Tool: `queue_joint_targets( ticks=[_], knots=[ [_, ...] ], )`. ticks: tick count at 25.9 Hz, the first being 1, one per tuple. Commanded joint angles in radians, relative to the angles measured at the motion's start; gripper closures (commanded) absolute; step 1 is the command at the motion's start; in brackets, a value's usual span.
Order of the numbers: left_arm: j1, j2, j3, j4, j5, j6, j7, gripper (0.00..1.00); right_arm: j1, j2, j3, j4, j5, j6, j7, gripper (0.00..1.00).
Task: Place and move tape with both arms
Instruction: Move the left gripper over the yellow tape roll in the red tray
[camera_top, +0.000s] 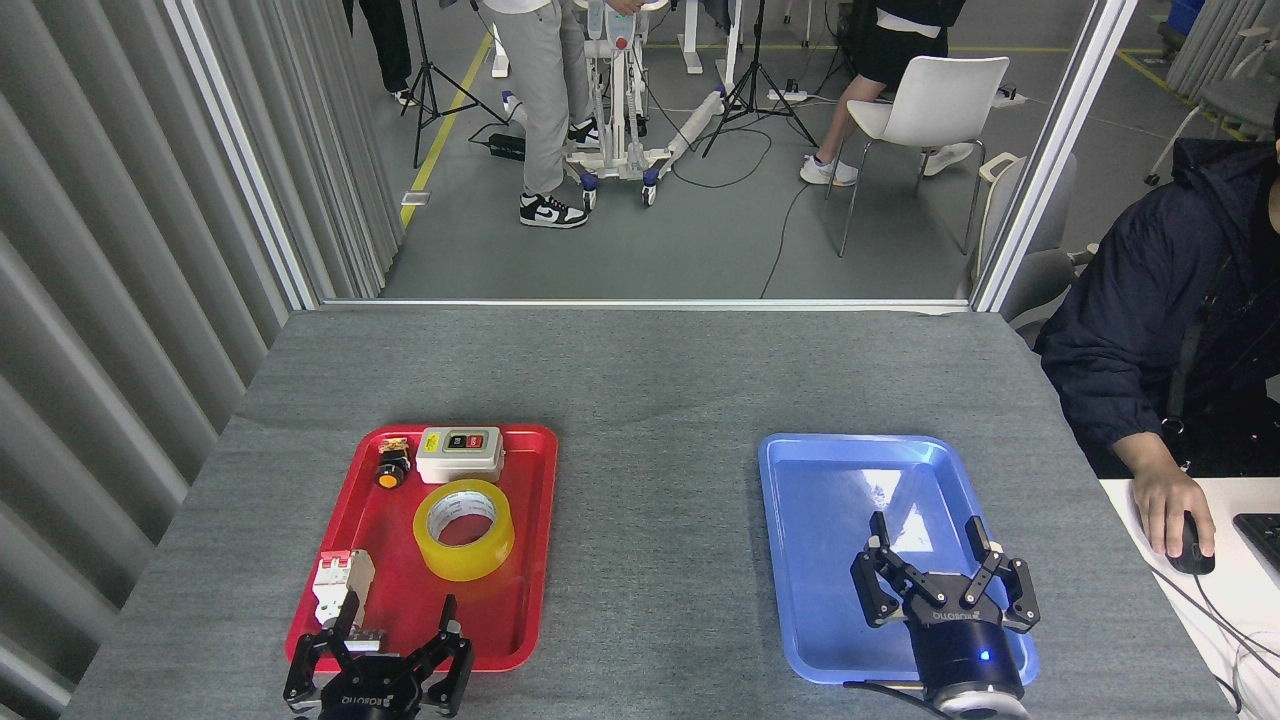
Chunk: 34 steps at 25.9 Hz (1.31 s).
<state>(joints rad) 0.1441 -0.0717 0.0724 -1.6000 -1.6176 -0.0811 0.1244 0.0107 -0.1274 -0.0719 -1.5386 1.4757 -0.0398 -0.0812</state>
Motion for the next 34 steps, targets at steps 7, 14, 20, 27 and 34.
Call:
queue_joint_targets(
  ticks=[7,14,20,27,34],
  knots=[
    [-0.003,-0.002,0.004,-0.009,0.007,-0.051,0.001,0.01,0.061,-0.008,0.003,-0.012,-0.002,-0.003,-0.002,0.0],
    [-0.078,0.006,0.003,-0.005,0.007,-0.059,-0.019,0.01,0.064,-0.006,0.003,-0.014,0.0,-0.003,-0.002,0.0],
    [-0.17,0.015,-0.034,0.04,0.004,-0.06,-0.172,0.01,0.071,-0.008,0.006,-0.014,0.0,-0.003,-0.005,0.0],
    [-0.333,0.044,-0.043,0.126,0.005,-0.062,-0.68,0.01,0.072,-0.009,0.006,-0.014,0.002,-0.02,-0.006,0.0],
    [-0.485,0.084,-0.082,0.314,0.005,-0.063,-0.717,0.01,0.072,-0.009,0.006,-0.014,0.002,-0.02,-0.006,0.0]
  ],
)
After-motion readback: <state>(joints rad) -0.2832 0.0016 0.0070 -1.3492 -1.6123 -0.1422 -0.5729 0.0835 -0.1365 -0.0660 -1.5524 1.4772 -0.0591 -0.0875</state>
